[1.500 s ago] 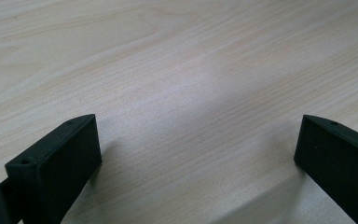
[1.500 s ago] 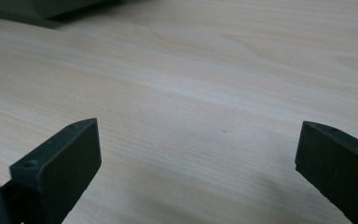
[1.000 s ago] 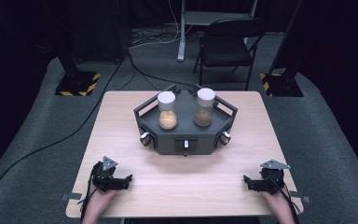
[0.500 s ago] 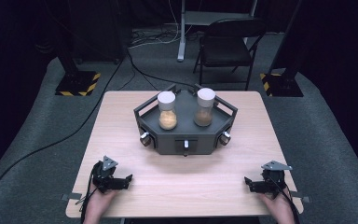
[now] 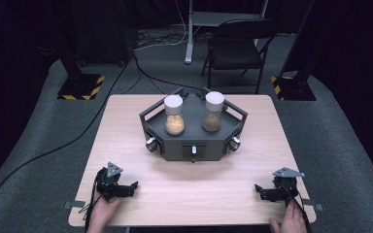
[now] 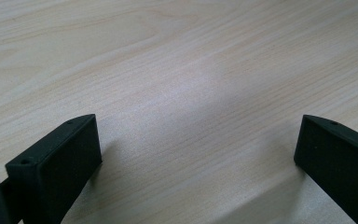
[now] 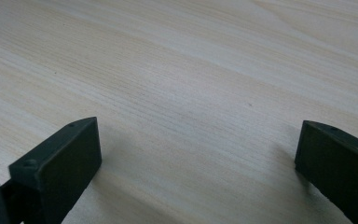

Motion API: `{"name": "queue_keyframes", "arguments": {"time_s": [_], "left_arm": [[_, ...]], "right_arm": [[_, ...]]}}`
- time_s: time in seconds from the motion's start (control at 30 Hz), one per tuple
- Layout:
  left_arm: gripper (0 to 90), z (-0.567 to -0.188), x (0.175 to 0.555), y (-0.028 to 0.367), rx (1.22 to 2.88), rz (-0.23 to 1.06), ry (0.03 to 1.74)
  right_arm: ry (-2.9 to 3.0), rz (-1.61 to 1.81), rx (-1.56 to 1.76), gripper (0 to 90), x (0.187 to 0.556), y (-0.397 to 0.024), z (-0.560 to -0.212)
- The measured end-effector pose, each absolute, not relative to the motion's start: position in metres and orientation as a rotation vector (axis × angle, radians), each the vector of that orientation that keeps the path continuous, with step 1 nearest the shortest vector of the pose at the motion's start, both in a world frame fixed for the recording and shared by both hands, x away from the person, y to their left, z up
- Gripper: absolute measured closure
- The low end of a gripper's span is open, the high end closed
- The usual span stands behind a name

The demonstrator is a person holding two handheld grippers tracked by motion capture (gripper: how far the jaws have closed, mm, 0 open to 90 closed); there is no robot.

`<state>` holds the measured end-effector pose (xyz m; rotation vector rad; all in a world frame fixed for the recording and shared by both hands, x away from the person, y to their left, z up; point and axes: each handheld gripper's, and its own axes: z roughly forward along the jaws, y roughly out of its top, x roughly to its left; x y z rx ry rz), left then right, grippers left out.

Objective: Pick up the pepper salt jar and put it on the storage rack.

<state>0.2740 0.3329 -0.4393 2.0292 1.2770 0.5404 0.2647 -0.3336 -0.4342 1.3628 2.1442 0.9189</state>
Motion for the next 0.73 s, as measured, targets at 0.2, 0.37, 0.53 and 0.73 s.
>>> {"name": "queue_keyframes", "arguments": {"time_s": [0.2, 0.37, 0.53, 0.73], "left_arm": [[0.3, -0.4393, 0.2742, 0.3328, 2.029, 0.54, 1.277], [0.3, -0.4392, 0.2746, 0.333, 2.031, 0.54, 1.275], [0.3, -0.4392, 0.2749, 0.3331, 2.031, 0.54, 1.275], [0.2, -0.4391, 0.2754, 0.3332, 2.034, 0.54, 1.273]], "right_arm": [[2.144, 0.919, 1.363, 0.0, 0.2647, -0.3336, -0.4342], [2.144, 0.918, 1.363, 0.0, 0.2647, -0.3336, -0.4342], [2.144, 0.919, 1.363, 0.0, 0.2647, -0.3336, -0.4342], [2.144, 0.919, 1.363, 0.0, 0.2647, -0.3336, -0.4342]]}}
